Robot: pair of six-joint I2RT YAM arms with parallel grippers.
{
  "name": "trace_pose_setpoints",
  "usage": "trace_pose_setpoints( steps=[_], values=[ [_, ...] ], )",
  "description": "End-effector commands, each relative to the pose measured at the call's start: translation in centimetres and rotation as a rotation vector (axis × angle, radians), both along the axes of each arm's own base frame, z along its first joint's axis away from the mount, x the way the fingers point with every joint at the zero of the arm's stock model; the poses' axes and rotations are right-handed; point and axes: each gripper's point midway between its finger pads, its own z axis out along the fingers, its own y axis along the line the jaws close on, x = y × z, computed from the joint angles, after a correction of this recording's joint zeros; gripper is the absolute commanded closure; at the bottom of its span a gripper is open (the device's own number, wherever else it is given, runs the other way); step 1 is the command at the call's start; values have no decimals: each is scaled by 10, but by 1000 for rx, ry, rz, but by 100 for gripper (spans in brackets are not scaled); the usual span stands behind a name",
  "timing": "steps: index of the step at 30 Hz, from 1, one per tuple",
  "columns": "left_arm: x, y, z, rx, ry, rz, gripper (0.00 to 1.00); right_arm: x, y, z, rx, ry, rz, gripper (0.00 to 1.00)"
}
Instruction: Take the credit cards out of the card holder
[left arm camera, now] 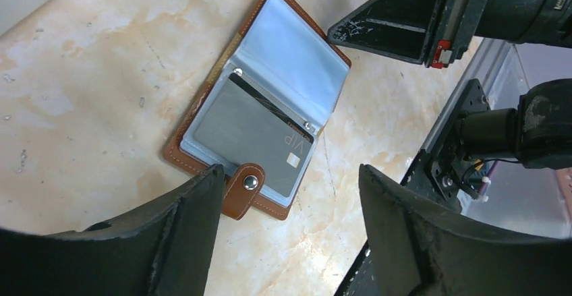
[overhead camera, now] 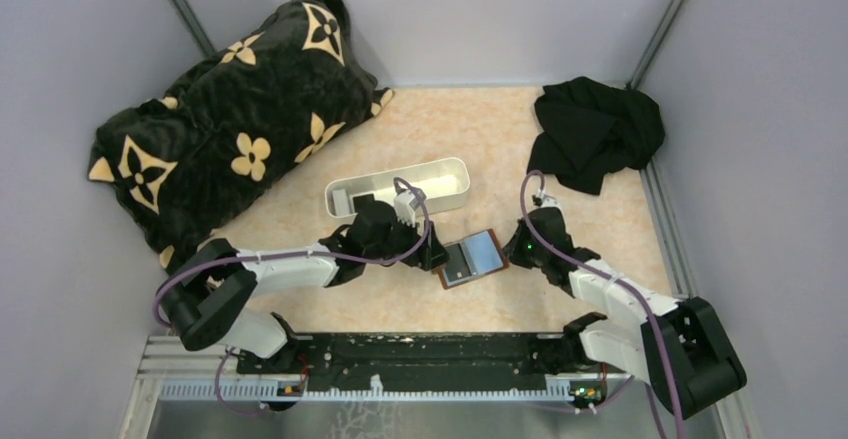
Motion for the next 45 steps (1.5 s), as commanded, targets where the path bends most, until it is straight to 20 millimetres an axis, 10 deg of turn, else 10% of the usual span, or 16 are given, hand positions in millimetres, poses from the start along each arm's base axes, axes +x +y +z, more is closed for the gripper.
trace_pose_setpoints(
  steps=[1, 15, 27, 45],
  values=[
    [2, 8, -5, 21, 1, 27, 20, 6, 4, 6, 16, -43, 23, 100],
    [6, 10, 7, -8, -8, 44, 22, -29, 17, -3, 86, -6, 27, 100],
    [-13, 10, 13, -226, 158, -34, 38, 1, 23, 74, 116, -188, 22, 100],
    [-12, 13, -47, -175, 257, -26, 39, 2, 50, 71, 182, -180, 115, 100]
  ],
)
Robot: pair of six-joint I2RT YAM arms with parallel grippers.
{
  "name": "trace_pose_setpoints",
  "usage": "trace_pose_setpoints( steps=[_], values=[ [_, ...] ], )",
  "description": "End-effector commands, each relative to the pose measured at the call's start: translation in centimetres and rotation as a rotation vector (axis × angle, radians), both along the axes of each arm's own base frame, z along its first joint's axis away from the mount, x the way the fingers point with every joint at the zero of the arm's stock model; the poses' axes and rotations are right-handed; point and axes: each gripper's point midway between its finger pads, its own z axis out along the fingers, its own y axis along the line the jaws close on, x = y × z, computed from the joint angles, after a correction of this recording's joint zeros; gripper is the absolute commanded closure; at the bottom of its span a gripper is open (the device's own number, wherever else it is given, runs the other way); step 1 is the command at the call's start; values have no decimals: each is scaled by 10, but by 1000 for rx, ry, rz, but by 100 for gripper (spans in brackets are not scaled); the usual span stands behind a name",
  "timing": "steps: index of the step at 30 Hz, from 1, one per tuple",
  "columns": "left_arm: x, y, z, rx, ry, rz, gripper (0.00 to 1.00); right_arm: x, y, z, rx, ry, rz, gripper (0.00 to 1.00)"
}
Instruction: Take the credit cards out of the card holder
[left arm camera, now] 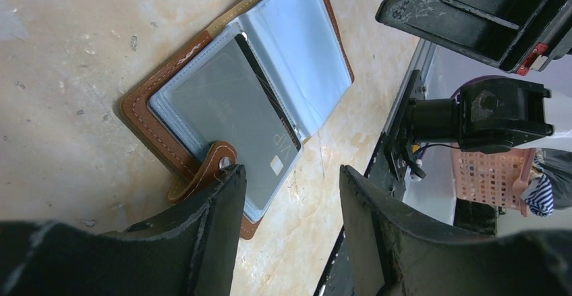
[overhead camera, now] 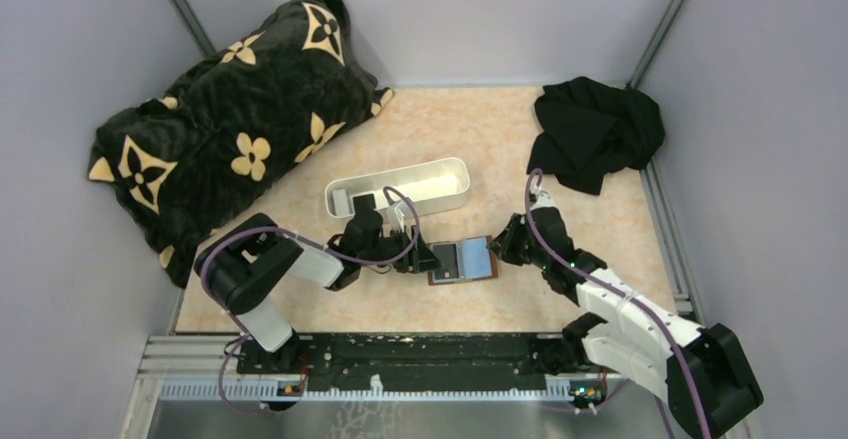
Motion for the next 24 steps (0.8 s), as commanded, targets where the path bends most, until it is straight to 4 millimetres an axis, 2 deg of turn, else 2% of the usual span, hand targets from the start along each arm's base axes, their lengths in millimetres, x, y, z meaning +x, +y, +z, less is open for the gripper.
trace_pose_setpoints(
  steps=[1, 3, 6, 8, 17, 24],
  values=[
    [-1, 7, -12, 8, 15, 5, 40, 11, 14, 25, 55, -83, 34, 100],
    [-3, 13, -18, 11, 30, 15, 40, 11, 18, 24, 59, -79, 59, 97],
    [-5, 16, -22, 19, 39, 18, 40, 9, 29, 16, 71, -51, 113, 80],
    [-4, 17, -24, 23, 39, 21, 40, 6, 37, 7, 80, -25, 152, 73],
    [-4, 18, -30, 25, 51, 21, 40, -3, 68, -5, 118, 2, 258, 72],
    [-1, 16, -32, 21, 57, 18, 41, -10, 79, -14, 149, 19, 297, 73]
  ],
)
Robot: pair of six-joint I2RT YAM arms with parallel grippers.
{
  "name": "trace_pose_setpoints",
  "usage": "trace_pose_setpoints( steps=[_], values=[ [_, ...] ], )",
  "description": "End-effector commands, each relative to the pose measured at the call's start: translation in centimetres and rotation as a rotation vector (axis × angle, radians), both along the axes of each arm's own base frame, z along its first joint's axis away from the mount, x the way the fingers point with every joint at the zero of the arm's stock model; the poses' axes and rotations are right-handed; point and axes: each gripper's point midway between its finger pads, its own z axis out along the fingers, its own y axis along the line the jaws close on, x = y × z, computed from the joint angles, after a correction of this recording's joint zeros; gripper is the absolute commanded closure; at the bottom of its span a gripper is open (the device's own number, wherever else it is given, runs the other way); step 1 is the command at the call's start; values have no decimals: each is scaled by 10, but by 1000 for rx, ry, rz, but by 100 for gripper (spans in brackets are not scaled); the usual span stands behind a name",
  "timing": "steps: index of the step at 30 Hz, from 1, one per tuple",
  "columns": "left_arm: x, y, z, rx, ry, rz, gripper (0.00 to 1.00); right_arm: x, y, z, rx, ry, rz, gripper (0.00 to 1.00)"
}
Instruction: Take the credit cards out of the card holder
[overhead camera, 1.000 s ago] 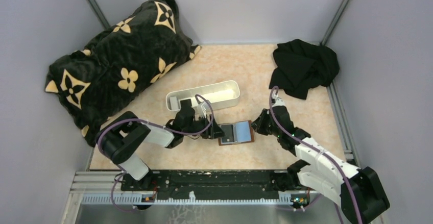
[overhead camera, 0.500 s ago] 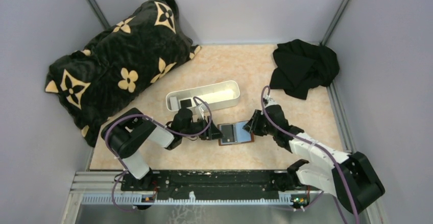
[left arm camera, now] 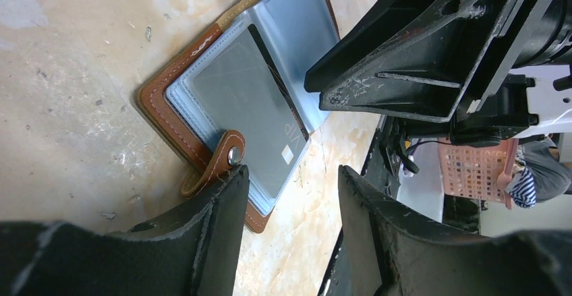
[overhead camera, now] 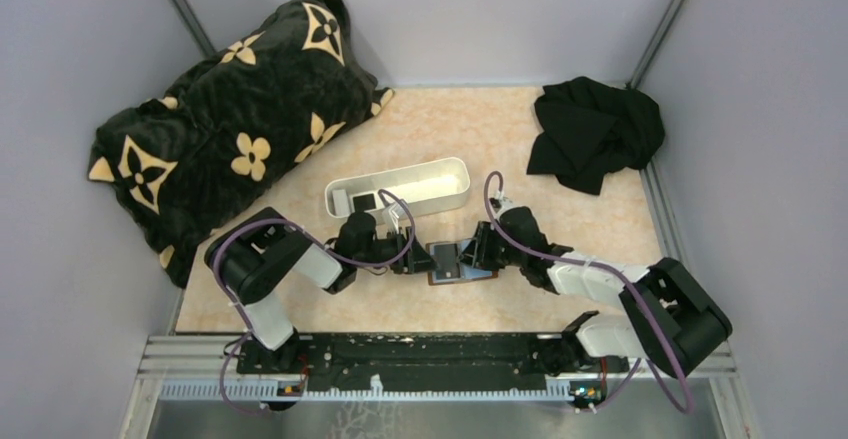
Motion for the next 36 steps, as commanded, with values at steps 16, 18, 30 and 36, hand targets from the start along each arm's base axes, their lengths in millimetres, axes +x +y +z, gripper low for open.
trace_pose_setpoints(
  steps=[16, 18, 30, 36],
  values=[
    [-1, 3, -21, 43, 62, 7, 41, 8, 11, 7, 23, -59, 12, 74],
    [-1, 3, -22, 44, 63, 6, 41, 10, 11, 11, 21, -69, 6, 74],
    [-2, 2, -19, 34, 65, 1, 41, 0, 11, -13, 8, -30, 45, 73],
    [-2, 2, -19, 35, 69, 2, 41, 0, 16, -13, 29, -32, 61, 75]
  ],
)
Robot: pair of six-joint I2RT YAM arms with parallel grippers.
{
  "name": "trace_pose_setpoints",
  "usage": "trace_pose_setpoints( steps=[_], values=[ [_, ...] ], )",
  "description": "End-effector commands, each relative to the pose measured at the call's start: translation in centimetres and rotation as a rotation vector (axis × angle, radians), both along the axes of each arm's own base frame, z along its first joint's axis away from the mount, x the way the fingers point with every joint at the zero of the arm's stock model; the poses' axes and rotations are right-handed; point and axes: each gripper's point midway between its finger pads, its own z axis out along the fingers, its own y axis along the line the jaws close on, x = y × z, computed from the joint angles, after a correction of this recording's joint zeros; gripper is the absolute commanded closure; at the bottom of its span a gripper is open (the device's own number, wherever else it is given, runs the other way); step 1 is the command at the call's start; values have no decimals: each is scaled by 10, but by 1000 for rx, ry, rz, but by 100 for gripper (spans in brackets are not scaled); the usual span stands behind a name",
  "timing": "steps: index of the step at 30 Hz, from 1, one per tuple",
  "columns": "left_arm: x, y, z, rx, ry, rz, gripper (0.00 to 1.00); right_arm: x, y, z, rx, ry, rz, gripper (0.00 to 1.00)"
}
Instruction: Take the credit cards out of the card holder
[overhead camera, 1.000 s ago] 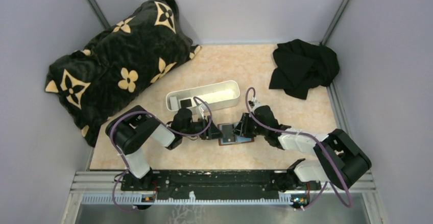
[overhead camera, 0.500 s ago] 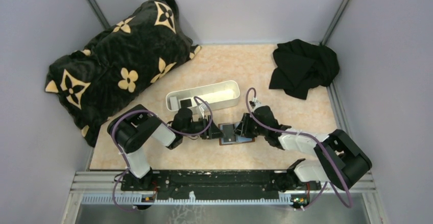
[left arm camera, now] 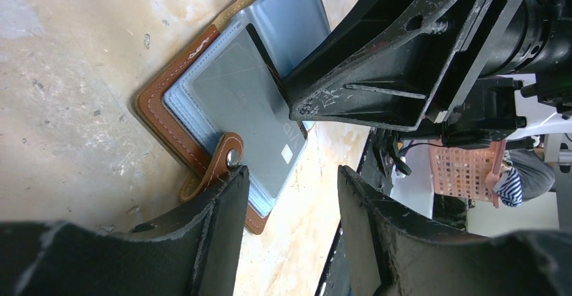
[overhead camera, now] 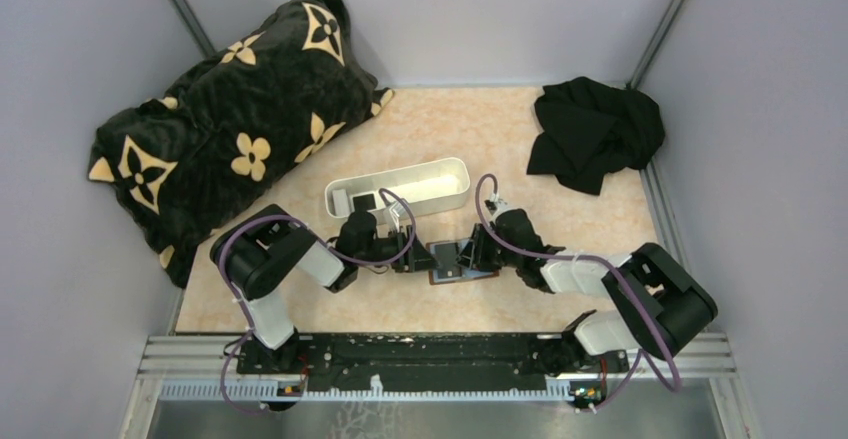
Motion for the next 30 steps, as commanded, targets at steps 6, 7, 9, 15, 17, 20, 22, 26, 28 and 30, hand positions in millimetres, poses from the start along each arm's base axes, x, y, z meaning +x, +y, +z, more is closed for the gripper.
trace_pose_setpoints(
  steps=[6, 7, 9, 15, 17, 20, 22, 26, 28, 30],
  values=[
    [-3, 7, -22, 66, 48, 11, 41, -1, 6, 6, 33, -36, 30, 100],
    [-3, 7, -21, 66, 48, 10, 41, -1, 6, 7, 34, -39, 29, 100],
    [-4, 7, -22, 67, 50, 10, 41, -1, 7, 9, 43, -45, 32, 100],
    [-3, 8, -21, 67, 50, 17, 41, 0, -3, 13, 30, -63, -3, 100],
    [-3, 8, -21, 66, 50, 17, 41, 2, -7, 17, 43, -74, -15, 100],
    [-4, 9, -19, 58, 49, 15, 41, 5, -13, 25, 76, -88, -26, 100],
    [-3, 8, -18, 53, 49, 15, 41, 6, -17, 29, 93, -101, -28, 100],
    [-3, 7, -14, 41, 43, 8, 41, 6, -18, 26, 87, -95, -25, 100],
    [-3, 6, -13, 39, 42, 7, 41, 6, -17, 18, 76, -72, -16, 99],
    [-4, 7, -12, 35, 44, 5, 42, 5, -15, 10, 75, -55, -7, 77]
  ],
)
